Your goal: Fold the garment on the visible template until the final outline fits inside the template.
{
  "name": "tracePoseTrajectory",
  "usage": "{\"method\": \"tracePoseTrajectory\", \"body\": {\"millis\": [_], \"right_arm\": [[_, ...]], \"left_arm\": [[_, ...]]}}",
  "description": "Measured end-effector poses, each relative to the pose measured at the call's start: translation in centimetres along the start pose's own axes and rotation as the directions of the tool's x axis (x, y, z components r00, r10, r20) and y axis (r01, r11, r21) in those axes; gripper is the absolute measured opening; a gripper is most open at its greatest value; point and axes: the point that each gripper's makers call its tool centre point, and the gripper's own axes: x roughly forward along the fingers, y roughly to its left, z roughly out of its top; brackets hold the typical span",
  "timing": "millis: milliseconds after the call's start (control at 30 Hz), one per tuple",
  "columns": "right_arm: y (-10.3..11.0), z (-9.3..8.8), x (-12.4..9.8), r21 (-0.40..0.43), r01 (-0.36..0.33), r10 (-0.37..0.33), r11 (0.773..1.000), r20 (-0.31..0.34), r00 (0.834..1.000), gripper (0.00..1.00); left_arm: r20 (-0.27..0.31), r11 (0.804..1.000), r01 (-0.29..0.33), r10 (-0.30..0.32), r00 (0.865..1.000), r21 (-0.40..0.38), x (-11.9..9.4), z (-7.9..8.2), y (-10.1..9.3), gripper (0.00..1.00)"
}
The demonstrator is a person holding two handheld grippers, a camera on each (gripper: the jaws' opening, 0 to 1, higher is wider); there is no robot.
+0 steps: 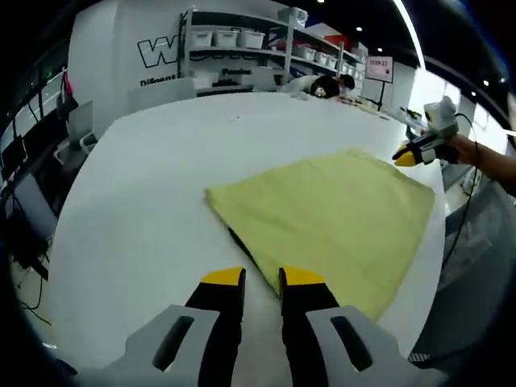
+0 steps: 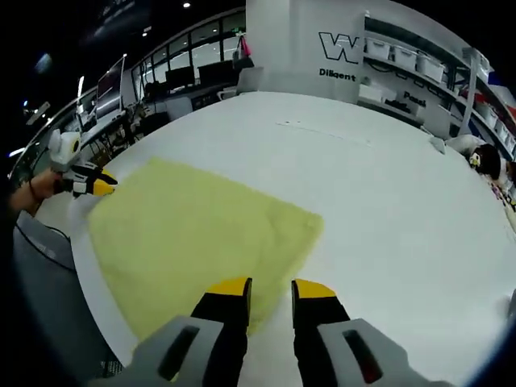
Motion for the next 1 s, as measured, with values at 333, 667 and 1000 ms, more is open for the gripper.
{"method": "tracePoseTrajectory", "body": {"millis": [333,667,1000], "right_arm": [[0.9,-2.3,-0.9,0.019,-0.029,0.030,0.999,-0.039,0.999,0.16],[2.6,-3.7,-1.8,0.052,-0.103,0.104,0.993,-0.025,0.994,0.19],[4.6,-4.2,-2.2,0.045,-0.215,0.214,0.976,0.012,0.977,0.17]], "left_arm": [[0.046,0.995,0.076,-0.073,0.996,-0.069,-0.7,-0.5,-1.8,0.14],[0.111,0.979,0.139,-0.123,0.986,-0.151,-1.4,-0.8,-3.2,0.16],[0.101,0.969,0.155,-0.137,0.985,-0.195,-1.6,-1.5,-3.9,0.15]]}}
